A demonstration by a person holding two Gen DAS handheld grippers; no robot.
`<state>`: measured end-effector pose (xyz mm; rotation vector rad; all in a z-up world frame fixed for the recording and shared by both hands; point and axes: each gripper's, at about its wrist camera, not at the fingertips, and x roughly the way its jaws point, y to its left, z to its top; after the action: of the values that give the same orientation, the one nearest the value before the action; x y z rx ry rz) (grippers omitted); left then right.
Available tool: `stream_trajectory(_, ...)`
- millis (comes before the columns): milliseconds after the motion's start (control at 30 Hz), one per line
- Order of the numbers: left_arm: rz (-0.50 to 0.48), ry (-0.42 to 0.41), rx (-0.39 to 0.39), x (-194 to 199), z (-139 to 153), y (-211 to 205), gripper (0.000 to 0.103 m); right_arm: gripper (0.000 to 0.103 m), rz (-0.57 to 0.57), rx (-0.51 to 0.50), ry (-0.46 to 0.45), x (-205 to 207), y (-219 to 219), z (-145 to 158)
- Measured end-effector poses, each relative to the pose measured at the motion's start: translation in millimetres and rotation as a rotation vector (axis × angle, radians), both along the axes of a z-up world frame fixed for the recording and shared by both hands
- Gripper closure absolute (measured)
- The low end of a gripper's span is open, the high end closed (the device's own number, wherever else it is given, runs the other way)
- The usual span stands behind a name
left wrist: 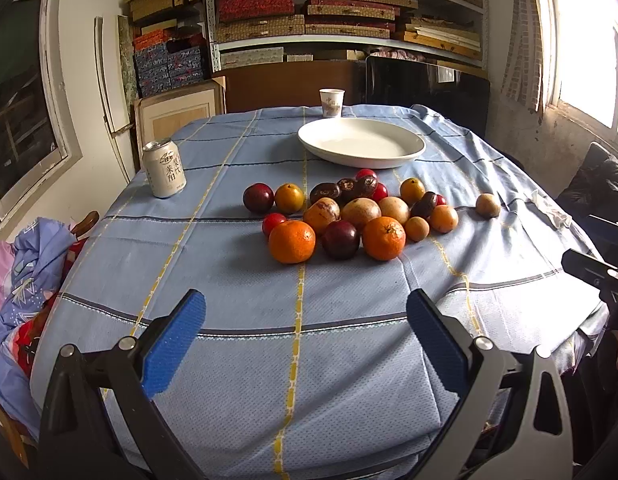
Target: Organize fruits
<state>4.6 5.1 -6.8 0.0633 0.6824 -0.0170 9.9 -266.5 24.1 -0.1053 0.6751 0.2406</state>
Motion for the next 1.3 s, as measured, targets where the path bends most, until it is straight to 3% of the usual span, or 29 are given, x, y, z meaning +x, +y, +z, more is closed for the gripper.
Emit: stream_trajectory(1300, -0.002, 0.011, 0.004, -0.2, -4.8, -0.5, 0.004, 0.003, 0.004, 0.000, 0.012, -1.9, 2.9, -5.8)
